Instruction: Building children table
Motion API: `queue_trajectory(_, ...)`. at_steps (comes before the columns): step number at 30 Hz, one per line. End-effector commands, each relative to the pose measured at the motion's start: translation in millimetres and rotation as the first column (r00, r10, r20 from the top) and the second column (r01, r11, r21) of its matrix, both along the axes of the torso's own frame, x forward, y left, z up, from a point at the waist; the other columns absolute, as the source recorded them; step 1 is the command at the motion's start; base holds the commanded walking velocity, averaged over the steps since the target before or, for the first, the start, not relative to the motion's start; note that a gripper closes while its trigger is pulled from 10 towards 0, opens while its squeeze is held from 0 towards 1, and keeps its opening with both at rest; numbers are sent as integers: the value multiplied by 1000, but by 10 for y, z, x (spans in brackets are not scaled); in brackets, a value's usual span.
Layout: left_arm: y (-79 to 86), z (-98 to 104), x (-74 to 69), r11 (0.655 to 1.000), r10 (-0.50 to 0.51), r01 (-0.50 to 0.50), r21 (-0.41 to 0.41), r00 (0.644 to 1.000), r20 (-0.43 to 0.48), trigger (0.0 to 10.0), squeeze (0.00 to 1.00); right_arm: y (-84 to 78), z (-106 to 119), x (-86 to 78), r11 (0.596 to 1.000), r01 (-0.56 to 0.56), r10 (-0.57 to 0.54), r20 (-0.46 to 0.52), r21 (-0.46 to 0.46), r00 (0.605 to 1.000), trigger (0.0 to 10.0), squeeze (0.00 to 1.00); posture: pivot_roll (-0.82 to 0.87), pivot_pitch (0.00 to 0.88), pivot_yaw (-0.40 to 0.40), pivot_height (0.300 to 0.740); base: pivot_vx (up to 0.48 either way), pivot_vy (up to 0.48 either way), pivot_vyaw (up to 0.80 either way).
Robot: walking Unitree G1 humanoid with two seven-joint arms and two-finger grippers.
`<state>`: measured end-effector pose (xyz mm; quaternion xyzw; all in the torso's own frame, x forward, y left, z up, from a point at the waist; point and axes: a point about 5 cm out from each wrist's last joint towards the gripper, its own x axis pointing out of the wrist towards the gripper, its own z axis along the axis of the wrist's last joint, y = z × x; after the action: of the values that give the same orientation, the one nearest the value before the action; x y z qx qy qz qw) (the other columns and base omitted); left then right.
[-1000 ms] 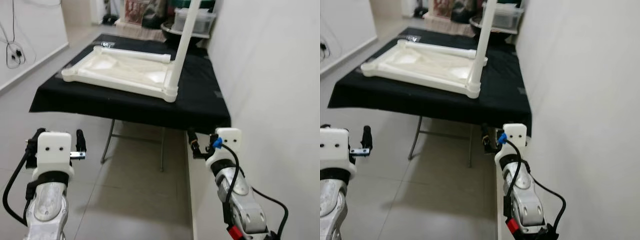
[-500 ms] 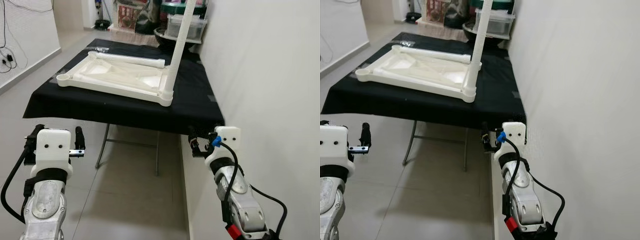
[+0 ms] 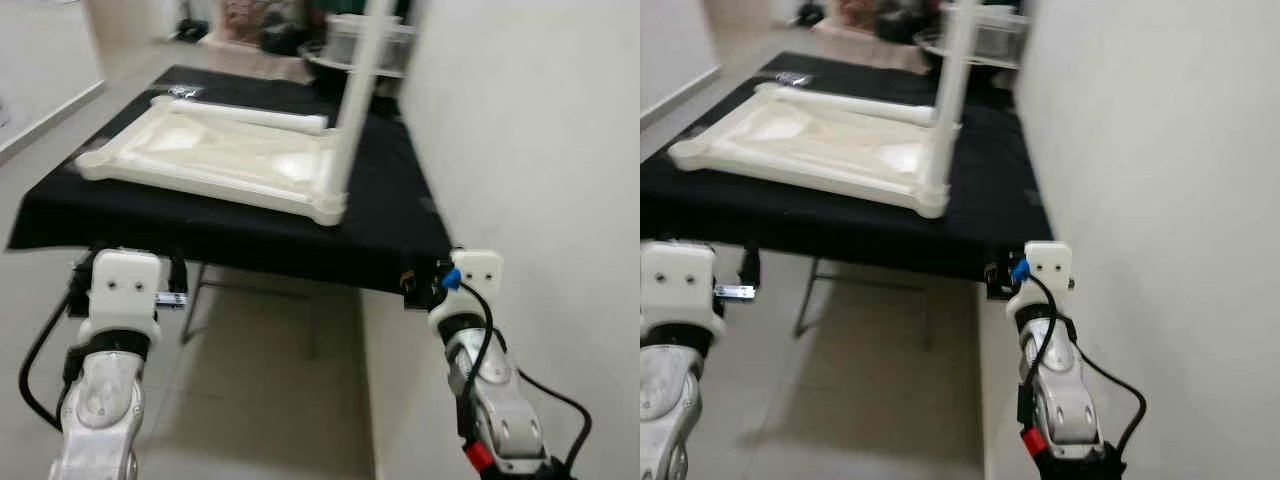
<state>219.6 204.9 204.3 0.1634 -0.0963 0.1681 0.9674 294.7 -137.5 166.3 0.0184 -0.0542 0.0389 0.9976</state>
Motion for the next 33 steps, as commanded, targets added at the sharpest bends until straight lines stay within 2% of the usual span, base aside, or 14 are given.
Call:
queue_trajectory(1,-89,-7,26,999,-40,40,-9,999,-3,10000,0,-144,-63,-31,999,47,-47,-21,-25,999,10000,0,113,48,-141,740,379,0,0)
queue_trajectory(26,-106,-22,32,999,-43,43,-16,999,-6,10000,0,-149,-77,-25,998,51,-52,-27,-22,998,10000,0,113,47,-141,740,325,0,0)
queue_trajectory(33,-96,-23,30,998,-44,43,-35,999,-10,10000,0,-172,-62,-28,997,67,-68,-19,-30,998,10000,0,113,48,-142,740,0,0,0)
